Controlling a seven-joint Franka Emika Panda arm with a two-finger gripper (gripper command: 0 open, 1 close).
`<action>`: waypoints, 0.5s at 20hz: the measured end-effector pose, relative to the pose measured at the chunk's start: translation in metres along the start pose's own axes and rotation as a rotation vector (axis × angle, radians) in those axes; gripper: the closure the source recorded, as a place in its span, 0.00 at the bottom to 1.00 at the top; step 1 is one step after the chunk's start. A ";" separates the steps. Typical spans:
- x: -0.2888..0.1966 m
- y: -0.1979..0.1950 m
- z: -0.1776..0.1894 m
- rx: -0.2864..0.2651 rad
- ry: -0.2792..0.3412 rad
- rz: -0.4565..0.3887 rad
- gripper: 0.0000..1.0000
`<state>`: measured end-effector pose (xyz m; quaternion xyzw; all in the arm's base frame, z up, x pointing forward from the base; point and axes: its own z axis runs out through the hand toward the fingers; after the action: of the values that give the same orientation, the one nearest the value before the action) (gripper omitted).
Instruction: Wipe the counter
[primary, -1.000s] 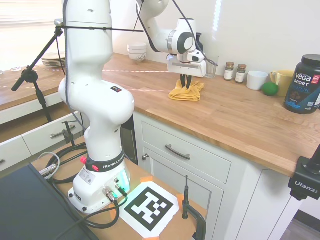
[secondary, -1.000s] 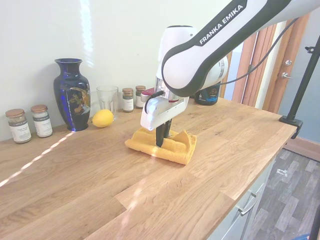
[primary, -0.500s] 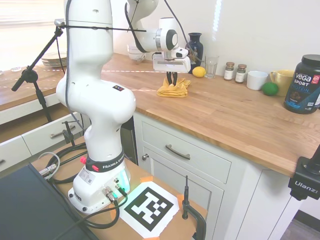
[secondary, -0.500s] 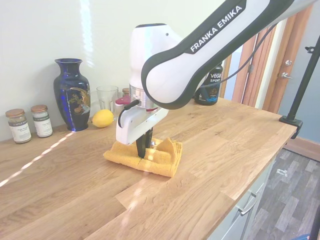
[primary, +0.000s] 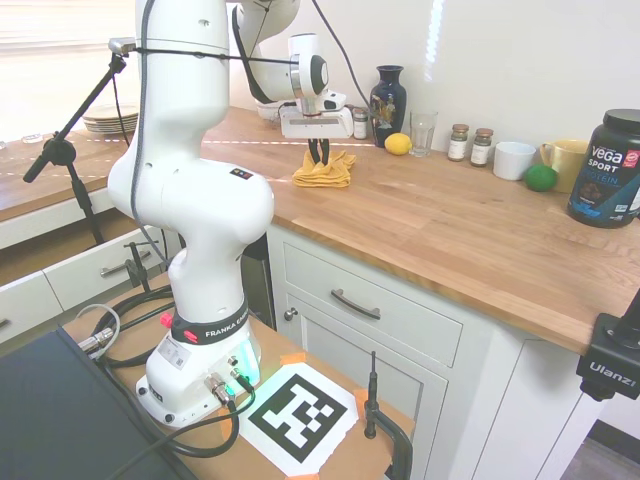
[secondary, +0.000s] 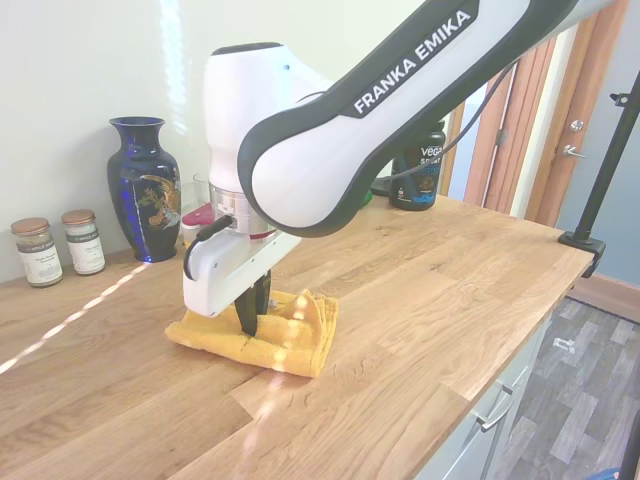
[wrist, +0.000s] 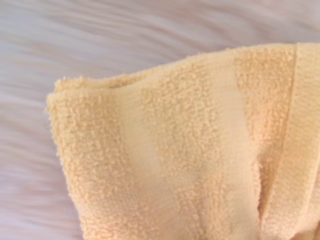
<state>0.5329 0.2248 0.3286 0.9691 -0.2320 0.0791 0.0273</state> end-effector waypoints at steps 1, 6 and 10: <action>-0.008 -0.007 -0.001 -0.001 0.002 -0.007 1.00; -0.034 -0.026 -0.005 -0.005 0.012 -0.037 1.00; -0.038 -0.029 -0.006 -0.008 0.013 -0.045 1.00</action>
<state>0.5121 0.2678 0.3280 0.9734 -0.2103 0.0837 0.0343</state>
